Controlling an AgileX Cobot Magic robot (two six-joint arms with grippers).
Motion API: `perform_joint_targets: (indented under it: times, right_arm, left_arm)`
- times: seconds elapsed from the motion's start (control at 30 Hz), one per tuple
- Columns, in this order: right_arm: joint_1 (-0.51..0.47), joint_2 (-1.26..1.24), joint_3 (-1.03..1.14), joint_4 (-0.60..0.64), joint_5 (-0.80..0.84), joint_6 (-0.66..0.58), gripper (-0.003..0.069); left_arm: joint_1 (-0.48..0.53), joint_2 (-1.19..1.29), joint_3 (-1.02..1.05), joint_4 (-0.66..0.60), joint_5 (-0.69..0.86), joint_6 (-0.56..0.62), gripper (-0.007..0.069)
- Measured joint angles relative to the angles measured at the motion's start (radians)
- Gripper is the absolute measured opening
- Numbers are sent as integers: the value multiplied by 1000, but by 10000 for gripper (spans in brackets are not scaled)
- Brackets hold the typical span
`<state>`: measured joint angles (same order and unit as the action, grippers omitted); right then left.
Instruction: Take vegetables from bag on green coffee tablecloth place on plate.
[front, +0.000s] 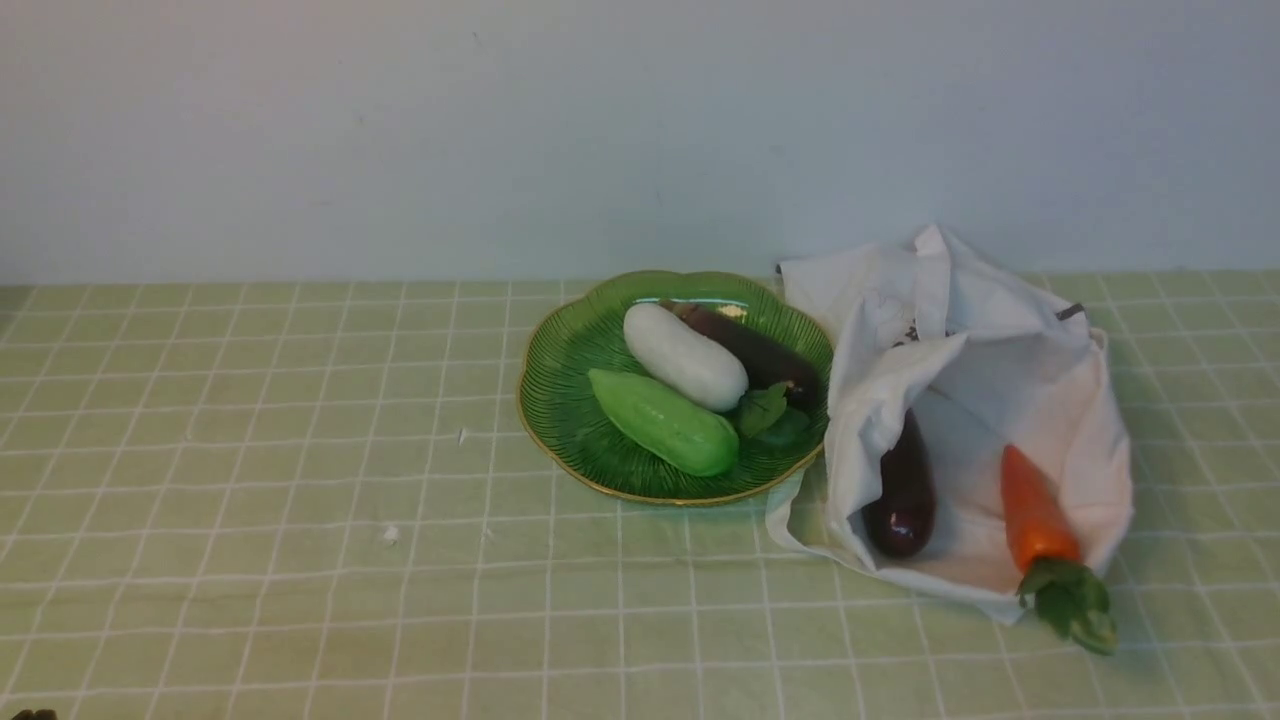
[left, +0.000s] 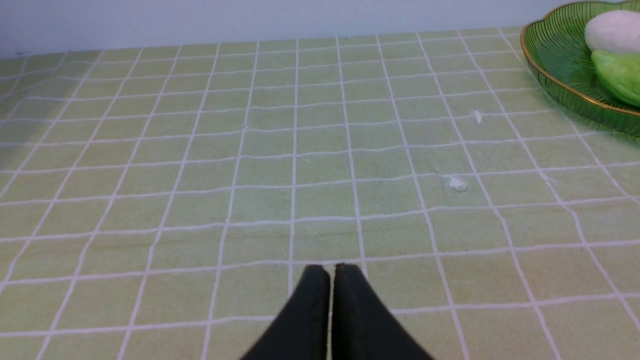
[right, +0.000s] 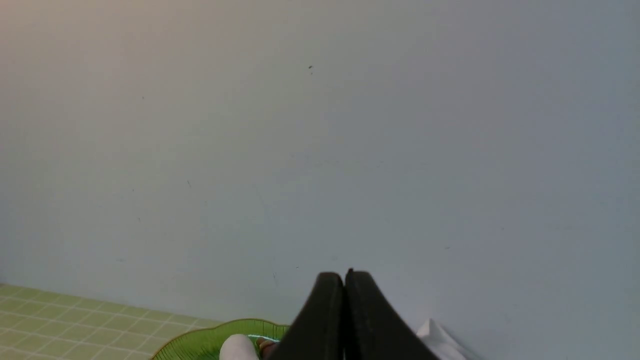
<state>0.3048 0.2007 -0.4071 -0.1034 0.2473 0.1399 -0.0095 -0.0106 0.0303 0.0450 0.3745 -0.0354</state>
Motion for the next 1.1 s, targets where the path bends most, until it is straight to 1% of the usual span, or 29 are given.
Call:
perform_joint_targets:
  times: [0.33,0.43,0.53,0.63,0.7,0.8,1.1]
  right_arm:
    - [0,0,0,0,0,0,-15]
    - [-4,-7,5,0,0,-18,-15]
    - [-53,-57,44,17,-7,-101,-15]
    - [-121,-106,105,83,-13,-171,-15]
    - [-163,-134,154,132,-14,-207,-15]
    - [-216,-175,245,158,-10,-248,-15]
    - [-240,-212,432,152,8,-254,-15]
  left_arm:
    - [0,0,0,0,0,0,-5]
    - [0,0,0,0,0,0,-5]
    - [0,0,0,0,0,0,-5]
    - [0,0,0,0,0,0,-5]
    - [0,0,0,0,0,0,-5]
    - [0,0,0,0,0,0,-5]
    - [0,0,0,0,0,0,-5]
